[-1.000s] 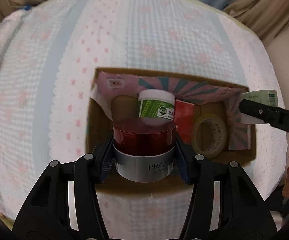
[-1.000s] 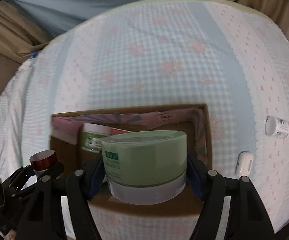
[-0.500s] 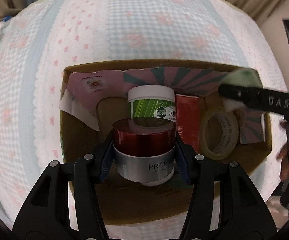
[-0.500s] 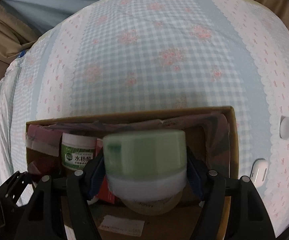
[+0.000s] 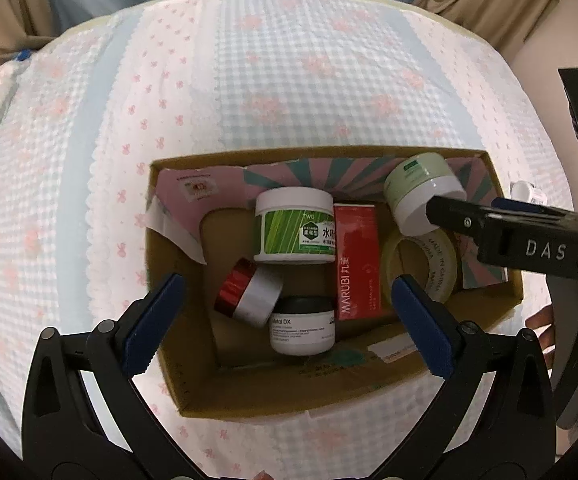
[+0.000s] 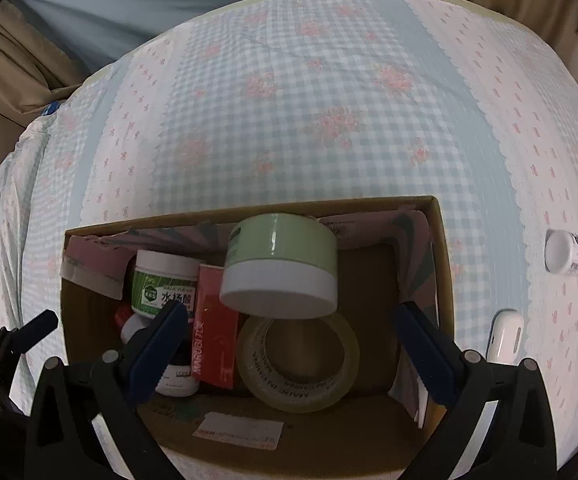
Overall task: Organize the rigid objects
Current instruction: 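Lift both tools away from the box toward the bottle and earbud case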
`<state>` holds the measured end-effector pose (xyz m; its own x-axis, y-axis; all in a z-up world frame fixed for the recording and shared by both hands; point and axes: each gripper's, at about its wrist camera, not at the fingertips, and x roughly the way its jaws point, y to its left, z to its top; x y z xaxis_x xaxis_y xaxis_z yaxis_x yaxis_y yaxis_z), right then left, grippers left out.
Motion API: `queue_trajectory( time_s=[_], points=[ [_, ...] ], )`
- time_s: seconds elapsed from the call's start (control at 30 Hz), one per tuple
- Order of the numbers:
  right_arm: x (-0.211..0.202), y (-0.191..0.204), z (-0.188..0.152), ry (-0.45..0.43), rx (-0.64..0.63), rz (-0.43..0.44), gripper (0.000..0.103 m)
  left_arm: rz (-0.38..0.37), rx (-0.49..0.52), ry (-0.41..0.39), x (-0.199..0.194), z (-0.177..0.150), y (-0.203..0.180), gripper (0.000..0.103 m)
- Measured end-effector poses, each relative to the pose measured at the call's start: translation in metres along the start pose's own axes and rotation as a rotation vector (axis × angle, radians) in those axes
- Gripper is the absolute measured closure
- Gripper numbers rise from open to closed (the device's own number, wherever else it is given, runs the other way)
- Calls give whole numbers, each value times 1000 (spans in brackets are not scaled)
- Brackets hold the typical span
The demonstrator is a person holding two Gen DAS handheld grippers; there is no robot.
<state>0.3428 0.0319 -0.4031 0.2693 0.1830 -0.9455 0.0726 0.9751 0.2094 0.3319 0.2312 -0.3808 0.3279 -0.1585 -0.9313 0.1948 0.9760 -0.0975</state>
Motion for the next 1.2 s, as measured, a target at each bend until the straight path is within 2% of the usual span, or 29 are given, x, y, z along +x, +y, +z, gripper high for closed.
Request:
queue_trajectory(
  time_s=[0.33,0.67,0.93,1.2],
  points=[
    [-30,3,-5,-10,15,17,0,17,-36,-29,-35,-2,2,0],
    [-115,-8,-19,-64,8,26,0,65,-108,-103,-106,-14,-15,0],
    [-191,-58,-39,-152,-23,70,0,122,-175,-183,-167,-42,-65,0],
    [-245,-143,-53,-185,-125,73,0,156,-260,-227,-196,-77,-159,0]
  ],
)
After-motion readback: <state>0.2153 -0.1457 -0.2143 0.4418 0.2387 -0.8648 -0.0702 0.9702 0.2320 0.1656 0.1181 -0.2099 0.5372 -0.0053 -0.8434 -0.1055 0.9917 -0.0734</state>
